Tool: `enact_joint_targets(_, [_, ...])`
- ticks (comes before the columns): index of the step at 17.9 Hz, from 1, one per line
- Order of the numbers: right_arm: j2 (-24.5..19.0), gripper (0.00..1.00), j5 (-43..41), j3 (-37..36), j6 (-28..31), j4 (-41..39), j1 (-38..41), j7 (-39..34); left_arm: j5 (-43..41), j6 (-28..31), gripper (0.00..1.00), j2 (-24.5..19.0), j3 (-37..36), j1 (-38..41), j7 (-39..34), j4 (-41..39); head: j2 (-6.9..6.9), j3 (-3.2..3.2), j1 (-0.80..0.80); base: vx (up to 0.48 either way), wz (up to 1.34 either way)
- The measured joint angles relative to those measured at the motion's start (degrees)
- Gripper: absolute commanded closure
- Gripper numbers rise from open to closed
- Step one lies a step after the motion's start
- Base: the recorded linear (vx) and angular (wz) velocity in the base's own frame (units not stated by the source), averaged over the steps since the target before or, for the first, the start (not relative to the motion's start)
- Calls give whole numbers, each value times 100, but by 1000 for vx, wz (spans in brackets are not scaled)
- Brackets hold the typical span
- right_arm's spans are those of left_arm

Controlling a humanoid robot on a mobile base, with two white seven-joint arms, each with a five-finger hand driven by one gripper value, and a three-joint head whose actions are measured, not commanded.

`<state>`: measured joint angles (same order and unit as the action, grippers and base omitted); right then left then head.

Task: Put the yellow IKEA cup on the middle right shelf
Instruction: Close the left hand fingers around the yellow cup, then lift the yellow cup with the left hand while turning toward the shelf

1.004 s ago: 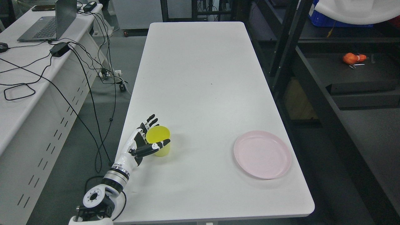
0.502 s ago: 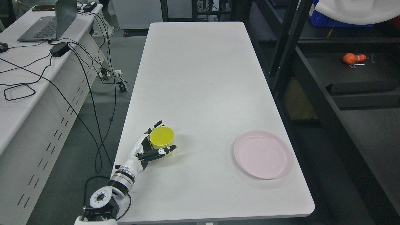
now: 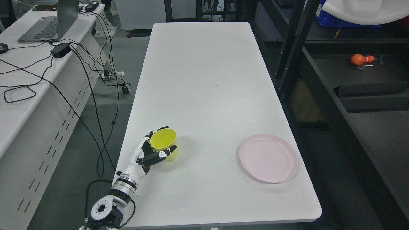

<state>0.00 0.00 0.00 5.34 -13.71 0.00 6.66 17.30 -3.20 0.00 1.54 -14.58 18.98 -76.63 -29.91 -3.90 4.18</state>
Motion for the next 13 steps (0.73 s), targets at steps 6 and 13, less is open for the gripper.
enact_joint_targets(6, [0,1,0,0,0,0,0,-1,328,-647,100,0,190,412,0,-427,0,0,0,-16,0])
enact_joint_targets(13, [0,1,0,0,0,0,0,-1,483,-798,100,0,489,637,0,-1057,0,0,0,-135,21])
